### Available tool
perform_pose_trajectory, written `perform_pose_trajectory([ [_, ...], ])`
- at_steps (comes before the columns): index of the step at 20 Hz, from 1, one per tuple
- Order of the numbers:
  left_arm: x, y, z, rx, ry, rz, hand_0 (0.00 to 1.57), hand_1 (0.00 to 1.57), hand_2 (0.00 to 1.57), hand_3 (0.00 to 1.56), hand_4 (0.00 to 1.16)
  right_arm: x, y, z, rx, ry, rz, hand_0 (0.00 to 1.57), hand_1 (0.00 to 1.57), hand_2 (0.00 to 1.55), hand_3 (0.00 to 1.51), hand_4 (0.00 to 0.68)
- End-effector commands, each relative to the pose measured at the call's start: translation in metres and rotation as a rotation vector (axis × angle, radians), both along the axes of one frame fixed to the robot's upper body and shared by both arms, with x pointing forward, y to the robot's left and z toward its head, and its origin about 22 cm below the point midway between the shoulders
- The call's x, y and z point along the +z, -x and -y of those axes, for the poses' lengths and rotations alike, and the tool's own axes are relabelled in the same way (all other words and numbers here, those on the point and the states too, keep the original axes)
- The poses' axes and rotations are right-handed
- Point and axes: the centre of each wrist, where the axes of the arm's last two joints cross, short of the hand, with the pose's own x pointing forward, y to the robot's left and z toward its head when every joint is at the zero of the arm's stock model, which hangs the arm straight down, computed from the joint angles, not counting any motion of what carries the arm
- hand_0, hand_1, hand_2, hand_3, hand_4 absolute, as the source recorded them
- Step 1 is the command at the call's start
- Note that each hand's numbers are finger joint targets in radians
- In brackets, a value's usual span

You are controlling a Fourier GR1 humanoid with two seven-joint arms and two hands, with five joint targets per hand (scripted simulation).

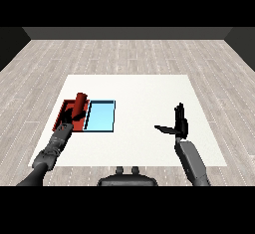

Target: Pick the red can and put it in the red box

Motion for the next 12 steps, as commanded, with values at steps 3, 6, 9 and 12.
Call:
perform_pose_trajectory([
  [3, -0.020, 0.026, -0.021, 0.148, 0.087, -0.143, 0.91, 0.91, 0.91, 0.15, 0.71, -0.004, 0.000, 0.006, -0.007, 0.003, 0.001, 0.00, 0.00, 0.00, 0.00, 0.000],
  [6, -0.031, 0.040, -0.027, 0.209, 0.103, -0.121, 1.28, 1.28, 1.17, 0.00, 0.70, -0.004, -0.014, -0.007, 0.000, -0.017, 0.016, 0.00, 0.00, 0.00, 0.00, 0.000],
  [9, -0.016, 0.030, -0.036, 0.119, 0.152, -0.211, 0.00, 0.00, 0.00, 0.00, 0.00, -0.007, -0.012, -0.003, -0.004, -0.017, 0.036, 0.00, 0.00, 0.00, 0.00, 0.000],
  [12, -0.003, 0.022, -0.041, 0.125, 0.145, -0.208, 0.00, 0.00, 0.00, 0.00, 0.00, -0.002, -0.009, 0.001, -0.031, -0.028, 0.047, 0.00, 0.00, 0.00, 0.00, 0.000],
])
